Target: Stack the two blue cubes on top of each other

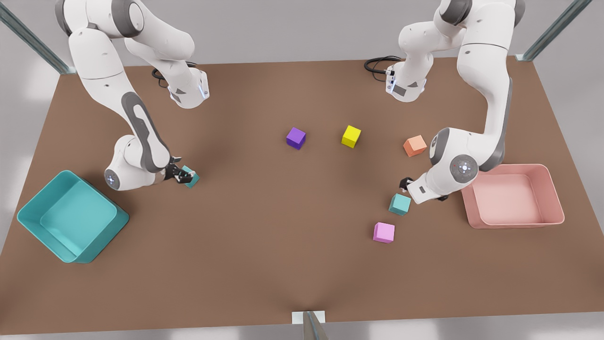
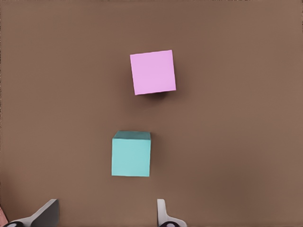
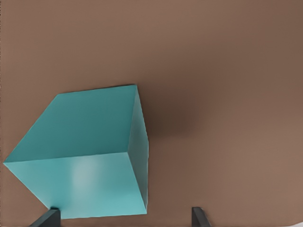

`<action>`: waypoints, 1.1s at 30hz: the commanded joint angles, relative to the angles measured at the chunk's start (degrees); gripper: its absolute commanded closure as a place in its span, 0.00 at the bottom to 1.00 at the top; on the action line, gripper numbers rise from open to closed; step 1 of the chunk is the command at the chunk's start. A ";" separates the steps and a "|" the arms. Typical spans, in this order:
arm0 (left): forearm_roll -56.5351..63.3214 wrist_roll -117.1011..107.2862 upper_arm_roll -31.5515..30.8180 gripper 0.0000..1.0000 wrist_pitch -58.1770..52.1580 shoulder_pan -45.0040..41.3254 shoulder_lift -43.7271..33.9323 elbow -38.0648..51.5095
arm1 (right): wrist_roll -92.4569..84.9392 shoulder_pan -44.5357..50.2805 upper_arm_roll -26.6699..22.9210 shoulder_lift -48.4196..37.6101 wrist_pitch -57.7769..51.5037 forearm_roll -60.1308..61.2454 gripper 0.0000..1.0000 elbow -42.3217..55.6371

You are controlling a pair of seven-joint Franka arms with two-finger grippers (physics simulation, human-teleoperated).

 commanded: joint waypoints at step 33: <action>-0.83 1.72 -0.05 0.00 -15.95 -0.05 5.63 17.10 | -6.05 0.58 1.33 2.68 2.22 2.22 0.00 1.22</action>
